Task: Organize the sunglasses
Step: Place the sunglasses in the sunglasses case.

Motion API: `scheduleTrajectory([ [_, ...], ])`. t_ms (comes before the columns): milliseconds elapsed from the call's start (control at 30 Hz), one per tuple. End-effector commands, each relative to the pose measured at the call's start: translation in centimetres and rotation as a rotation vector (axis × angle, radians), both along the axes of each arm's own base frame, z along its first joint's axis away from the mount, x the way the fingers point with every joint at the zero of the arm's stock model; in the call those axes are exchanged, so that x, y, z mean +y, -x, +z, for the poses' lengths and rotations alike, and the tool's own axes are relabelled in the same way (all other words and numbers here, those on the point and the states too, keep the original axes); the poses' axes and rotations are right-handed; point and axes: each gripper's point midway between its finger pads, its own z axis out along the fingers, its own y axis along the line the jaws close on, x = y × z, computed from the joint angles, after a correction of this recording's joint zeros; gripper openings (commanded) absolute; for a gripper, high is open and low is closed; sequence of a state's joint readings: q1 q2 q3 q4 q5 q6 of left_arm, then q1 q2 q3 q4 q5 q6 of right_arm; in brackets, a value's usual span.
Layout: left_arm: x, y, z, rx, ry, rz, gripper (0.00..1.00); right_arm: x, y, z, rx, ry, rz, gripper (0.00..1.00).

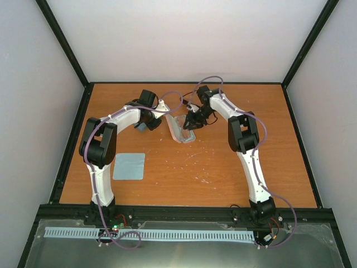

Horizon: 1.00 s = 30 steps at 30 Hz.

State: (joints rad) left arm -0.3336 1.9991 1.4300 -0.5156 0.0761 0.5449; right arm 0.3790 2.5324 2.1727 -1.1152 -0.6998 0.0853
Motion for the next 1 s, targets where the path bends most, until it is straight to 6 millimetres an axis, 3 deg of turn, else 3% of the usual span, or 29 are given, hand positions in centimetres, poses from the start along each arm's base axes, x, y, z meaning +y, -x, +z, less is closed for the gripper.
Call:
scheduleTrajectory([
  [0,-0.5,-1.3,1.5,-0.041,0.028,0.002,0.31,-1.2,-0.1,0.7,-0.017,0.052,-0.012,0.4],
  [200,-0.6,-1.2,1.4,-0.038,0.033,0.001,0.31,-1.3,-0.4,1.6,-0.043,0.056,-0.016,0.47],
  [433,-0.8,-1.4,1.8,-0.045,0.038,-0.002,0.31,-1.8,-0.7,2.1,-0.064,0.082,-0.023,0.48],
  [633,-0.7,-1.3,1.8,-0.046,0.035,-0.005,0.31,-2.3,-1.3,2.8,-0.082,0.078,-0.043,0.32],
  [967,-0.7,-1.1,1.8,-0.044,0.035,-0.007,0.3,-2.7,-1.7,4.0,-0.104,0.073,-0.057,0.49],
])
